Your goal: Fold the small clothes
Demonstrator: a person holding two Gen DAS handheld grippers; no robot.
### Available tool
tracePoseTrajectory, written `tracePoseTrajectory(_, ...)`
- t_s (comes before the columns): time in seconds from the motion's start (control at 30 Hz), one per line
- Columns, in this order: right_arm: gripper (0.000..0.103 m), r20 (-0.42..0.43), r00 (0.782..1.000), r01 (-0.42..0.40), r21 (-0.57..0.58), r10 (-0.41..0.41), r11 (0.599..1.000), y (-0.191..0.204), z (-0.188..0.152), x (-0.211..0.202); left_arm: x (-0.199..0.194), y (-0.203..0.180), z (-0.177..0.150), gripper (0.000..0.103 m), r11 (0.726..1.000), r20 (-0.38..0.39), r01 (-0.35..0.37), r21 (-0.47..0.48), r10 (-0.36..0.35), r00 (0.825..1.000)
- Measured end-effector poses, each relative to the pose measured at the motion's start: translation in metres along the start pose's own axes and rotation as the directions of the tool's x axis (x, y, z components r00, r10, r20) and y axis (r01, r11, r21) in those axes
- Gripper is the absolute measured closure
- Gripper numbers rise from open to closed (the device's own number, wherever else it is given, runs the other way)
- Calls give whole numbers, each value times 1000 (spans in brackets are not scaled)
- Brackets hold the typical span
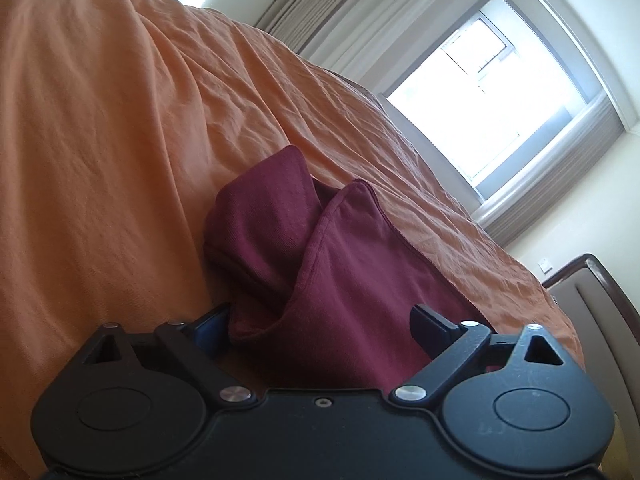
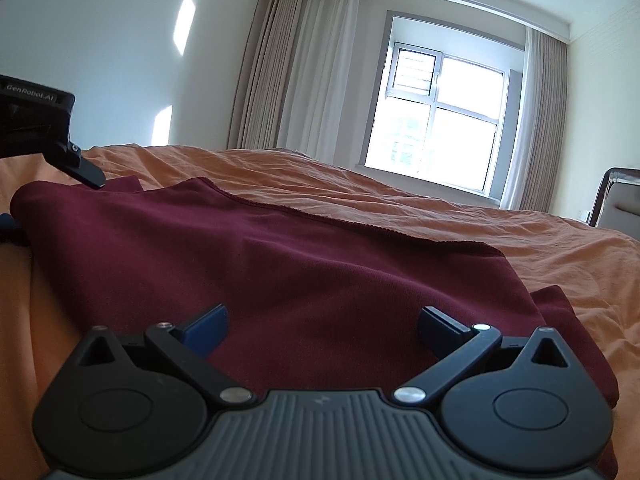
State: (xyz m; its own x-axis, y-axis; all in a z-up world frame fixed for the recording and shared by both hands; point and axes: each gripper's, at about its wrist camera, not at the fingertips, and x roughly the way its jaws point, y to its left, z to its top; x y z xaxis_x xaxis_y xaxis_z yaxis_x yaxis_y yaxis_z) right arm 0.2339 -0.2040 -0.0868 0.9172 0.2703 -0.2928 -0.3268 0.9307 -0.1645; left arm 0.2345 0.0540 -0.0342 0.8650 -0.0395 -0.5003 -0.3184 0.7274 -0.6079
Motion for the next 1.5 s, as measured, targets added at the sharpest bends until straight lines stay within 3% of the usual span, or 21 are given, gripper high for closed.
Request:
tracePoseTrajectory(0.17, 0, 1, 1000, 4, 4, -4, 1000, 2, 1, -1, -2, 4, 0, 46, 997, 64, -72, -29, 74, 995)
tracePoseTrajectory(0.23, 0, 1, 1000, 2, 8, -2, 1000, 2, 2, -2, 0, 4, 0, 54, 995, 83, -99, -19, 100, 991)
tracePoseTrajectory(0.37, 0, 3, 1000, -5, 35, 5, 999, -4, 8, -6, 3, -2, 2, 73, 994, 96, -107, -2, 107, 990)
tracePoseTrajectory(0.47, 0, 8, 1000, -5, 61, 5, 998, -9, 11, -15, 0, -17, 7, 82, 993, 123, -96, 61, 88, 989)
tracePoseTrajectory(0.63, 0, 3, 1000, 20, 86, -20, 996, -24, 8, -36, -9, -61, 15, 86, 971, 169, -28, 237, -13, 986)
tracePoseTrajectory(0.73, 0, -1, 999, 50, 74, -50, 996, -34, 4, -52, -10, -102, 14, 86, 933, 150, 40, 357, -100, 984)
tracePoseTrajectory(0.8, 0, -17, 997, 77, 73, -76, 994, -43, 2, -65, -9, -131, 11, 86, 893, 110, 99, 440, -163, 980)
tracePoseTrajectory(0.87, 0, -21, 995, 100, 83, -98, 992, -53, -2, -82, -8, -161, 2, 86, 843, 50, 170, 510, -226, 973)
tracePoseTrajectory(1.0, 0, -44, 989, 142, 99, -138, 985, -69, -15, -110, -3, -218, -33, 87, 716, -88, 294, 633, -310, 947)
tracePoseTrajectory(1.1, 0, -79, 983, 174, 102, -166, 980, -80, -28, -125, 2, -247, -68, 87, 620, -205, 380, 686, -336, 919)
tracePoseTrajectory(1.2, 0, -120, 974, 204, 111, -190, 973, -88, -42, -133, 11, -260, -103, 87, 554, -314, 448, 702, -325, 892)
tracePoseTrajectory(1.3, 0, -146, 970, 216, 144, -195, 966, -94, -51, -142, 22, -254, -123, 86, 545, -367, 471, 694, -294, 882)
tracePoseTrajectory(1.4, 0, -154, 968, 226, 187, -199, 956, -97, -56, -148, 32, -244, -129, 84, 572, -395, 477, 668, -271, 878)
tracePoseTrajectory(1.5, 0, -156, 966, 236, 226, -204, 945, -103, -58, -152, 39, -240, -129, 78, 601, -430, 498, 625, -268, 862)
